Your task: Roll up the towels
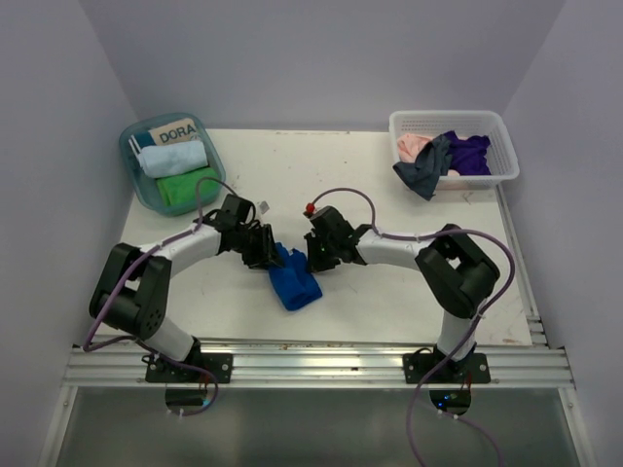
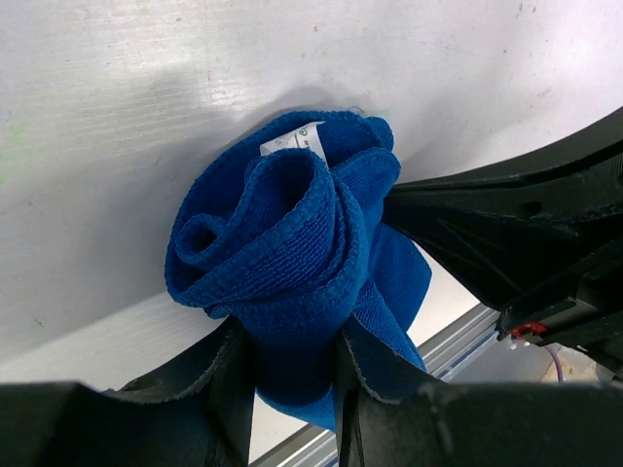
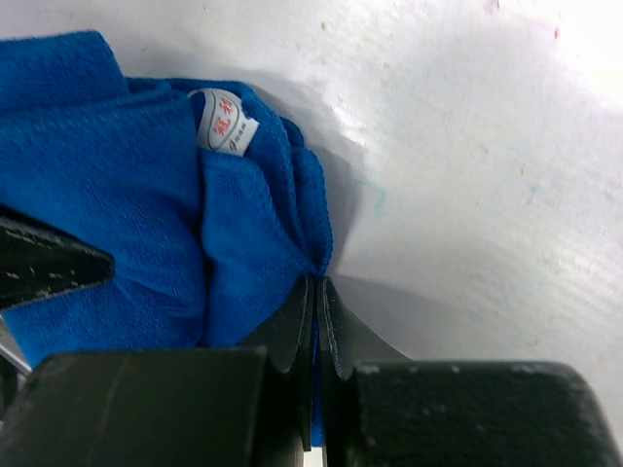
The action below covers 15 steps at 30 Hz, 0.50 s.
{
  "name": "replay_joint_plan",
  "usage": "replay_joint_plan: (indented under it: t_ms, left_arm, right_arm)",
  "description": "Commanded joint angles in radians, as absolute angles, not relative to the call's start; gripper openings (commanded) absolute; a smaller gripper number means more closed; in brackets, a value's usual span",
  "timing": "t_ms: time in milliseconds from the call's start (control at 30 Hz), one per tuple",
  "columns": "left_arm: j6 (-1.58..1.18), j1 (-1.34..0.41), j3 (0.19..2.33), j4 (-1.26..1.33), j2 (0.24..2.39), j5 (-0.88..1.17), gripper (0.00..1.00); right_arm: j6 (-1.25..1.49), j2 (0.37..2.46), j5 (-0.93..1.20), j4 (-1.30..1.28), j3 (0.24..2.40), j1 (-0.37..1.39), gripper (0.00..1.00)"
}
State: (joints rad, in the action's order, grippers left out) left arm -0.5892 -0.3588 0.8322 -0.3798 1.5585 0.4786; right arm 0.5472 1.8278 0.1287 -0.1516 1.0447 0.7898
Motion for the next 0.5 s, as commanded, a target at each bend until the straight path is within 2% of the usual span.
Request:
replay_joint_plan:
  t_ms: [0, 400, 433, 467]
  left_arm:
    - [-0.543, -0.376, 0.871, -0.407, 1.574, 0.523, 0.32]
    - [-0.571, -0.376, 0.867, -0.397, 1.641, 0.509, 0.31]
    - [-0.581, -0.377, 0.864, -0.397, 1.641, 0.500, 0.31]
    - [-0.586, -0.377, 0.865, -0.400, 1.640, 0.489, 0.31]
  right_arm:
    - [0.442, 1.864, 0.075, -0.207, 1.106, 0.773, 0.00]
    - [0.397, 1.855, 0.054, -0.216, 1.109, 0.761, 0.00]
    - [0.405, 1.838, 0.049, -0.224, 1.109, 0.761, 0.02]
    - [0.411, 1.806, 0.040, -0.229, 1.103, 0.764, 0.13]
